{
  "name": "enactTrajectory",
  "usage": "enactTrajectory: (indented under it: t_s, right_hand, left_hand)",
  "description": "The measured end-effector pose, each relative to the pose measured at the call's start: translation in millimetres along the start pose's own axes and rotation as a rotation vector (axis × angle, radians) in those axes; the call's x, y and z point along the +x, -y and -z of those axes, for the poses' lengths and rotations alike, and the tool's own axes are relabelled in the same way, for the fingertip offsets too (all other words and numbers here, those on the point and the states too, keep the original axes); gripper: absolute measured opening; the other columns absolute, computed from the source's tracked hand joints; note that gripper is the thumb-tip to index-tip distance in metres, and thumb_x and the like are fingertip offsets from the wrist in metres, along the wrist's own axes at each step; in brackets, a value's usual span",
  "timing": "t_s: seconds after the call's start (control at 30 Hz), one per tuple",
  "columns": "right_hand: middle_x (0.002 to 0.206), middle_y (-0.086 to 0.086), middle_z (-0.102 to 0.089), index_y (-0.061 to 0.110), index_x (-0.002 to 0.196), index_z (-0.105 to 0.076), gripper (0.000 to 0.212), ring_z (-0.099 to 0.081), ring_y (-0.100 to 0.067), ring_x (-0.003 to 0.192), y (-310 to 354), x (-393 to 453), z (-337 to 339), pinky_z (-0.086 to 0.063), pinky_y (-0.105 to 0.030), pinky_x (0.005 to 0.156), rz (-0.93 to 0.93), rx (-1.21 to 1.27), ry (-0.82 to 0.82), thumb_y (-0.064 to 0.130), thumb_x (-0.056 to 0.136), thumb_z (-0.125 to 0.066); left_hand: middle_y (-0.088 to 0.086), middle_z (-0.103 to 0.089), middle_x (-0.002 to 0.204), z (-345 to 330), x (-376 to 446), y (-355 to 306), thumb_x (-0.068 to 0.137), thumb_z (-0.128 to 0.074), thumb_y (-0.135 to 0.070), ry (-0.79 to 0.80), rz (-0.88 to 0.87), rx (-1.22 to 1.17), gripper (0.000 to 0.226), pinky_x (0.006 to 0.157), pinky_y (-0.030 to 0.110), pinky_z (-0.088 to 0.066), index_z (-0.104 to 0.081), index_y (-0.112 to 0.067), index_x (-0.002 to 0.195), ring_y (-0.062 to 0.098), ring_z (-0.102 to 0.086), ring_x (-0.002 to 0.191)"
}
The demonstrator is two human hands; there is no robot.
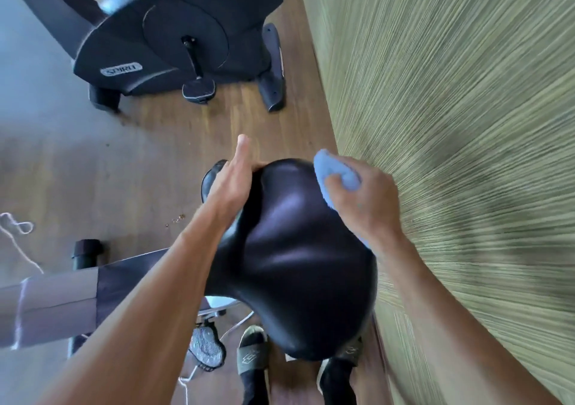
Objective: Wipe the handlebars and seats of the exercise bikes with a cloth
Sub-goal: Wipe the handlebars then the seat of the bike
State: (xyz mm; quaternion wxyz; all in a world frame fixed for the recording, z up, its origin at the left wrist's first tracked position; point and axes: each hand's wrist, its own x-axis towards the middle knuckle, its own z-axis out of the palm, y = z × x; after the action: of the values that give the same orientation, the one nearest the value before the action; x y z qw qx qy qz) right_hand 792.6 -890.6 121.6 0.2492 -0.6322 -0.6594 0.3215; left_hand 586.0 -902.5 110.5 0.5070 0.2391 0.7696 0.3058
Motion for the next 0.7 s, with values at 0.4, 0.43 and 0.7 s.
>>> enactTrajectory:
  t_s: [0.4,0.43,0.7]
  right_hand:
    - [0.117,-0.009,-0.068,0.031,0.119,-0.072,0.049,-0.061,-0.033,0.1,100,73,-84,-0.042,-0.038,0.081,0.467,-0.736,0.622,0.057,0.082,-0.051]
    - [0.119,-0.009,-0.068,0.029,0.12,-0.07,0.048,-0.062,-0.033,0.105,109,64,-93,-0.041,-0.038,0.081,0.559,-0.789,0.647,0.055,0.084,-0.052]
    - [0.098,-0.01,-0.07,0.029,0.092,-0.072,0.039,-0.063,-0.038,0.096,137,-39,-140,-0.035,-0.038,0.072,0.577,-0.64,0.785,0.055,0.083,-0.045]
  left_hand:
    - [0.016,-0.051,0.151,88,-1,12,0.1,-0.008,-0.073,-0.28,-0.032,-0.385,0.093,0.121,0.043,-0.033,-0.038,-0.005,0.156,0.027,-0.055,0.133]
    - [0.016,-0.055,0.146,101,-6,24,0.101,-0.009,-0.072,-0.302,-0.025,-0.389,0.092,0.119,0.043,-0.035,-0.043,-0.005,0.153,0.025,-0.06,0.127]
    - [0.017,-0.073,0.112,150,-32,98,0.1,-0.011,-0.075,-0.343,0.101,-0.505,0.079,0.105,0.043,-0.048,-0.067,-0.02,0.107,0.03,-0.07,0.106]
